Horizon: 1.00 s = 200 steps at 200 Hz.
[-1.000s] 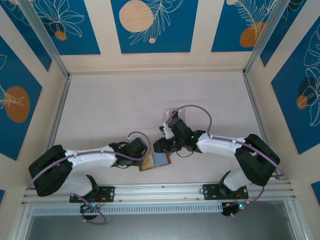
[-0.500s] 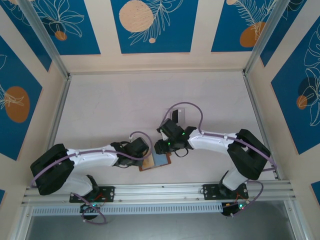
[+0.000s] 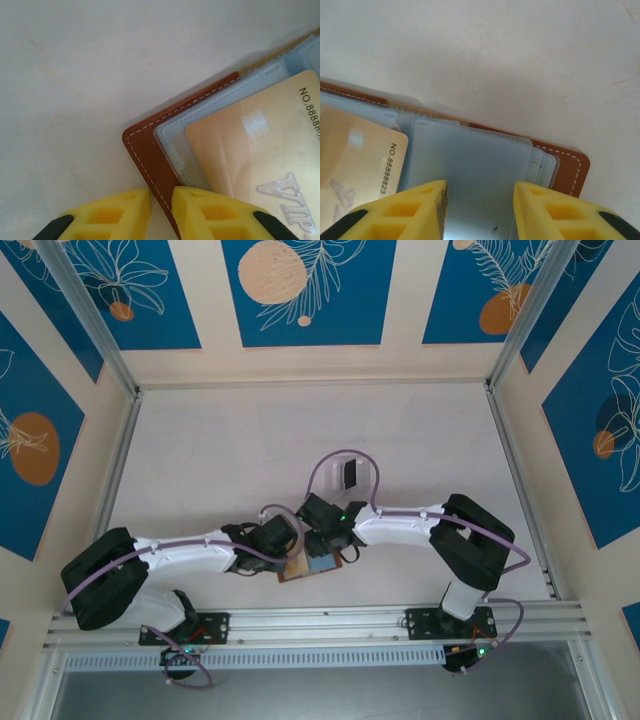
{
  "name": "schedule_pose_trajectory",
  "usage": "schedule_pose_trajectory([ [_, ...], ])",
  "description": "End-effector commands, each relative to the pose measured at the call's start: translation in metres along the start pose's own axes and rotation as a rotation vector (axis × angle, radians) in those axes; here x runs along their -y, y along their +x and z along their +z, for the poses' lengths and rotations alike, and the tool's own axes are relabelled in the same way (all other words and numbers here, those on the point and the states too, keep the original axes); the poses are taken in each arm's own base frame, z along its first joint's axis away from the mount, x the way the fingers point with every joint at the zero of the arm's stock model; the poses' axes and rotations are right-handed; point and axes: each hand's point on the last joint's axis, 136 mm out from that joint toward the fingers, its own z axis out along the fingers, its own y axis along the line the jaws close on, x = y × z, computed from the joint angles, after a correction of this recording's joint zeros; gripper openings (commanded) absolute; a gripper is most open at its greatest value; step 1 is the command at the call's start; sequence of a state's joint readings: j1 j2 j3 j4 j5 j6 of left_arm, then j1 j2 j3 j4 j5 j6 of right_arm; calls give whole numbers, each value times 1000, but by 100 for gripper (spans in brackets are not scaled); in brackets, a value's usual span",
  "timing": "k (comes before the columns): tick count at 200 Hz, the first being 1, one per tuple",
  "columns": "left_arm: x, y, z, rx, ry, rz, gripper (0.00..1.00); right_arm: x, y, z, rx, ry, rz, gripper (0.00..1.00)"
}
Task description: Put the credit cards into the card holder
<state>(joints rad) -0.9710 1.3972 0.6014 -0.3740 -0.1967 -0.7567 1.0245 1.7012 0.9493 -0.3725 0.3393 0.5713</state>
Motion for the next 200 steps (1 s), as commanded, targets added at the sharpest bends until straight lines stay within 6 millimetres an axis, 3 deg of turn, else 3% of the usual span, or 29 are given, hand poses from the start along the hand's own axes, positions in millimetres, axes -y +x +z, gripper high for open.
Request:
schedule_pose_trajectory([
  [1,-5,7,25,-1,-14,8,23,17,17,11,-49,139,-48,39],
  [38,-6,7,23,3,-12,3,23,22,33,21,-93,227,-61,32],
  [66,-7,6,21,3,-20,15,23,26,38,19,-92,244,-35,18],
  [97,-2,-1,17,15,-12,32,23,29,29,6,-52,218,8,0],
  [200,41,-34,10,48,91,60,24,36,2,-35,55,-82,225,0],
])
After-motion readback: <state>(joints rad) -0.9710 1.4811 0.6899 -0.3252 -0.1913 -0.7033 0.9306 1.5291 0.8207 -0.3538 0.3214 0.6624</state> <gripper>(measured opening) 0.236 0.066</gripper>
